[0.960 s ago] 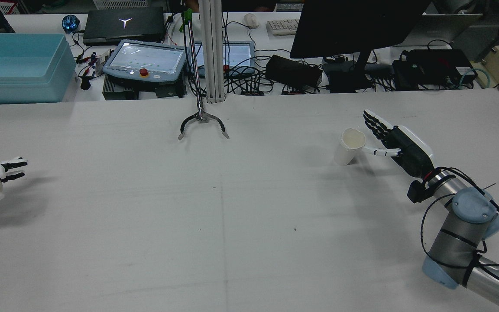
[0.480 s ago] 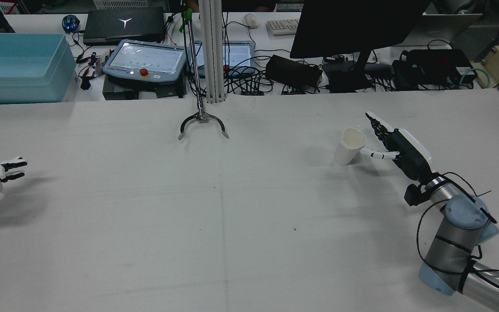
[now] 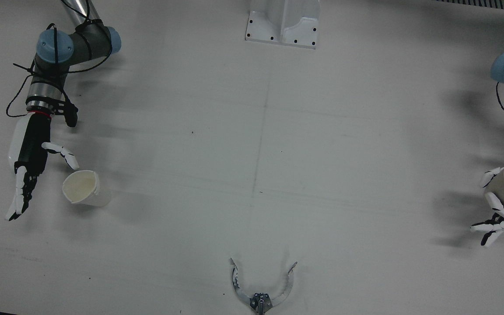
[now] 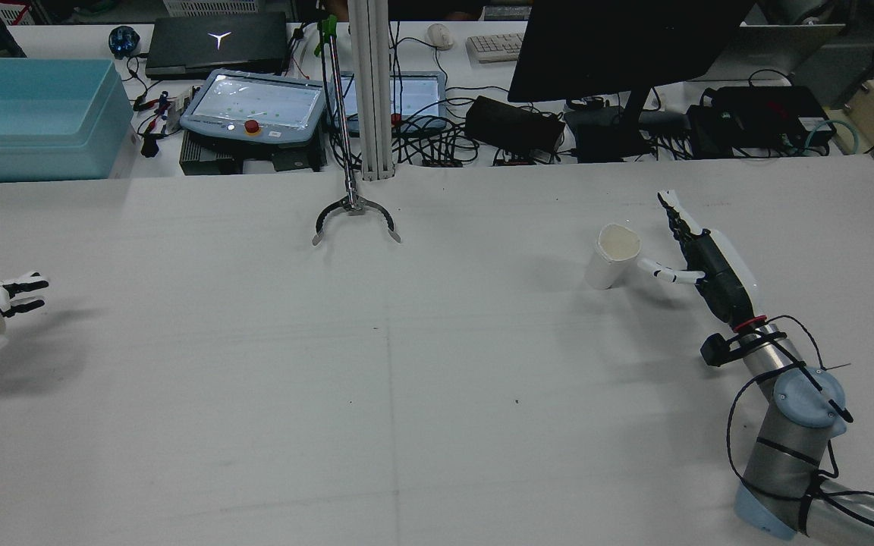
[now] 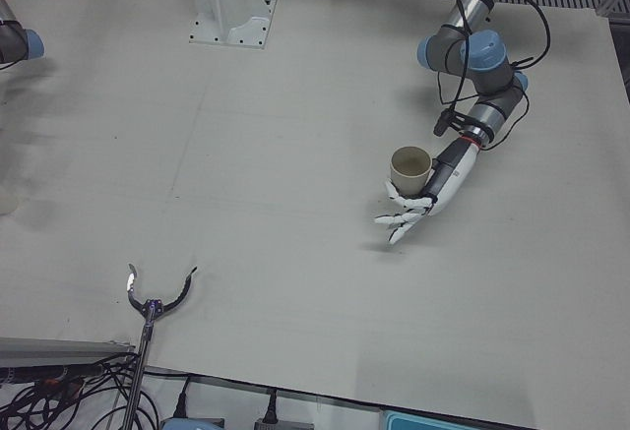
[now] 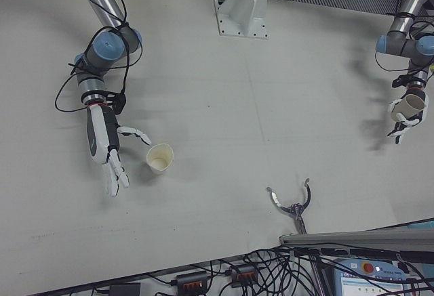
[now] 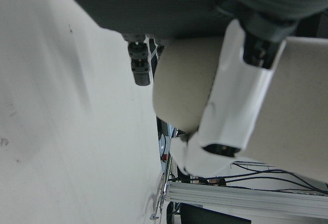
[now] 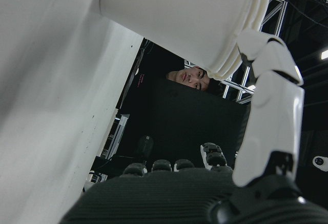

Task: Pour water
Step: 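Wrap the right hand fingers around the white paper cup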

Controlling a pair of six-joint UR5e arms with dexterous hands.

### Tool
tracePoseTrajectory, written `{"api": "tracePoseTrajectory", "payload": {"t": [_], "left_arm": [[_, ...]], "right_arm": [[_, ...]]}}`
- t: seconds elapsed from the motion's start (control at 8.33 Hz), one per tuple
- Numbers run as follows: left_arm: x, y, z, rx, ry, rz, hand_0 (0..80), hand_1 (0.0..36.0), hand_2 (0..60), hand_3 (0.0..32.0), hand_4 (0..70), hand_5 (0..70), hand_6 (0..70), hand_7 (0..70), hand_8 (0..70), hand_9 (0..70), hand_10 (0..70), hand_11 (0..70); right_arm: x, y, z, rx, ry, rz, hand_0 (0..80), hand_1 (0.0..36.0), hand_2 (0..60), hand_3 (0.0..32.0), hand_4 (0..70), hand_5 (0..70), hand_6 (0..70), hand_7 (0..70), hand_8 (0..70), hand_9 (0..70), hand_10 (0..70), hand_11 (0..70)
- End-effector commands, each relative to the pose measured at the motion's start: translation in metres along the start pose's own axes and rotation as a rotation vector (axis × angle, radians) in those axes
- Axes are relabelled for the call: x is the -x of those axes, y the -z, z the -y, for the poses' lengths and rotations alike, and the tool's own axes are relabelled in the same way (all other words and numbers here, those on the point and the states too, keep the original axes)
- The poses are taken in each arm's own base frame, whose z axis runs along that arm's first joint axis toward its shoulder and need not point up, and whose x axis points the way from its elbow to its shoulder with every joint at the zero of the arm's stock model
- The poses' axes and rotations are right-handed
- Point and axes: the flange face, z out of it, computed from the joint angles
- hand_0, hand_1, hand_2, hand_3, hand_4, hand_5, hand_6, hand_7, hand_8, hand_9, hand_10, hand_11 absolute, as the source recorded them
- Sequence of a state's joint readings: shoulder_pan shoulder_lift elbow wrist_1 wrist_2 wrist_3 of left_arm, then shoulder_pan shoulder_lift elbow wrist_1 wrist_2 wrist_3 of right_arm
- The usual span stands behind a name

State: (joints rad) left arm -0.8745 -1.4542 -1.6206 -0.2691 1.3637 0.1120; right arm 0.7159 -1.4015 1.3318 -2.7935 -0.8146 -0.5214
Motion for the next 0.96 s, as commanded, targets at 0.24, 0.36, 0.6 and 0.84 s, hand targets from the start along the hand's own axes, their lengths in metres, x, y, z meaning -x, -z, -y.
{"api": "tracePoseTrajectory", "payload": {"t": [0.24,0.36,0.6,0.84], "left_arm": [[0.001,0.001,0.003,-0.006,-0.001,0.002,80.0,36.0,60.0,0.0,70.0,70.0,32.1,15.3,11.7,5.5,11.6,19.9],[0.001,0.002,0.005,-0.009,-0.002,0.003,80.0,36.0,60.0,0.0,70.0,70.0,32.3,15.5,11.9,5.9,11.8,20.2],[0.002,0.001,0.005,-0.007,-0.001,0.004,80.0,36.0,60.0,0.0,70.0,70.0,32.2,15.4,11.9,5.8,11.9,20.2],[0.003,-0.003,0.004,-0.002,0.000,0.005,80.0,36.0,60.0,0.0,70.0,70.0,32.3,15.3,12.0,5.7,11.8,20.1]], "right_arm": [[-0.034,0.007,-0.021,0.038,-0.034,-0.036,54.0,27.1,26.0,2.8,0.0,8.7,6.9,0.1,3.0,1.0,0.0,0.0],[-0.045,0.011,-0.028,0.046,-0.040,-0.053,54.6,27.2,26.0,3.8,0.0,8.6,7.7,1.3,2.4,0.1,0.0,0.0],[-0.044,0.014,-0.024,0.041,-0.052,-0.057,52.6,24.9,24.8,6.6,0.0,7.9,8.1,2.4,2.3,0.0,0.0,0.0],[-0.032,0.012,-0.013,0.024,-0.075,-0.041,52.6,25.0,25.8,7.0,0.0,7.9,9.0,3.4,2.4,0.0,0.0,0.0]]}}
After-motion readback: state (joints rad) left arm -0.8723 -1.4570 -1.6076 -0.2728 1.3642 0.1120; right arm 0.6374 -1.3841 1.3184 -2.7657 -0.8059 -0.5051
